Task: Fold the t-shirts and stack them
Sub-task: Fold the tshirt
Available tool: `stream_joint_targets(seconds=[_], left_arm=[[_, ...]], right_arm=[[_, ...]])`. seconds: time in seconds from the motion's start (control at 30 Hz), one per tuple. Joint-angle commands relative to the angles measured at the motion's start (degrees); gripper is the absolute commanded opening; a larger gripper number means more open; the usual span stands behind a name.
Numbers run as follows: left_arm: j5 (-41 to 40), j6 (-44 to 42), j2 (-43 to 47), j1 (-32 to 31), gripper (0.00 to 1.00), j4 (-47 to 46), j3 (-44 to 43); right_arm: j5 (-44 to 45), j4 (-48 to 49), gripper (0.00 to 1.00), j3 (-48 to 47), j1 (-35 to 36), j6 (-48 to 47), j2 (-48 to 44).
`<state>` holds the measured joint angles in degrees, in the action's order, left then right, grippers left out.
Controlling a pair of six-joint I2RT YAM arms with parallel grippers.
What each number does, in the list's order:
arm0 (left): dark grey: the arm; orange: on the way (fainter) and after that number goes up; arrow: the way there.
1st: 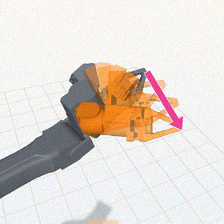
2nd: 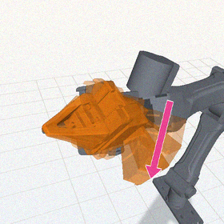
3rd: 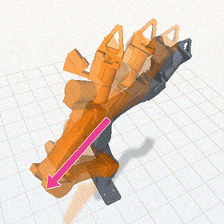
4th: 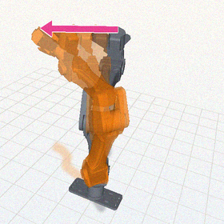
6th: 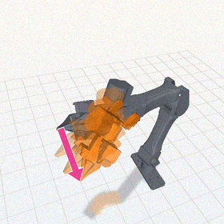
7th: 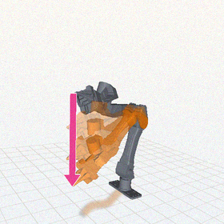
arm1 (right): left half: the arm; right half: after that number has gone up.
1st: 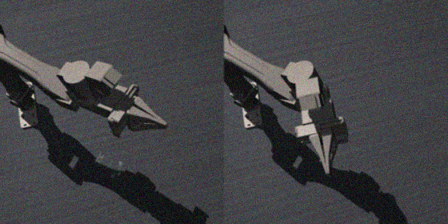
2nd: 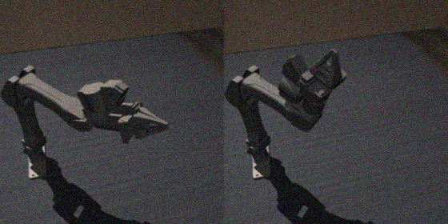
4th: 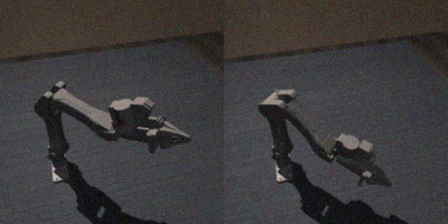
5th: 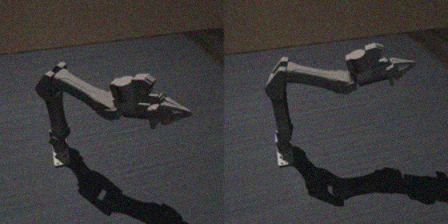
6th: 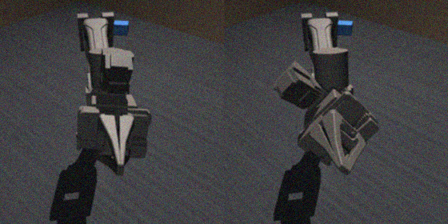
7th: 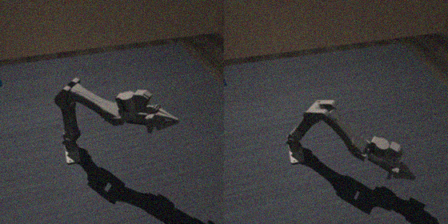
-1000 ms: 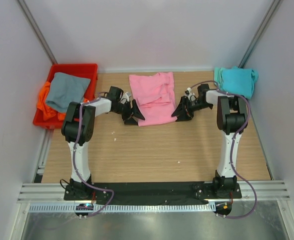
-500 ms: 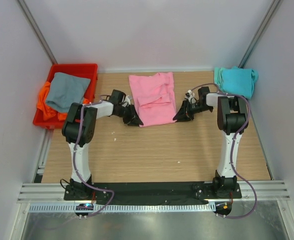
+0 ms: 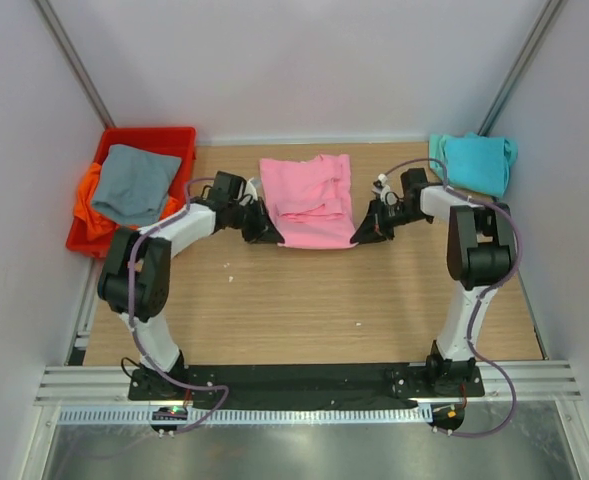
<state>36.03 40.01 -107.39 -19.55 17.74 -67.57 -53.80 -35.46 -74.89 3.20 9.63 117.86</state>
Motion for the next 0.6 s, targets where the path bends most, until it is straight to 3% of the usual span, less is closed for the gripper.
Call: stream_joint_targets(seconds=[0.0, 0.27, 0.57], left_arm=[[0.6, -1.0, 11.1, 0.0, 0.0, -0.4, -0.5], [1.7, -0.3, 19.4, 0.0, 0.0, 1.7, -0.3], [0.6, 0.7, 21.9, 0.9, 0.0, 1.9, 2.0]], right_arm=[[-0.2, -2.9, 0.01, -0.6, 0.0, -3.3, -11.3], [-1.9, -5.6, 0.01, -1.9, 0.0, -1.7, -21.1], [-0.4, -6.5, 0.01, -7.6, 2.5, -1.3, -19.6]])
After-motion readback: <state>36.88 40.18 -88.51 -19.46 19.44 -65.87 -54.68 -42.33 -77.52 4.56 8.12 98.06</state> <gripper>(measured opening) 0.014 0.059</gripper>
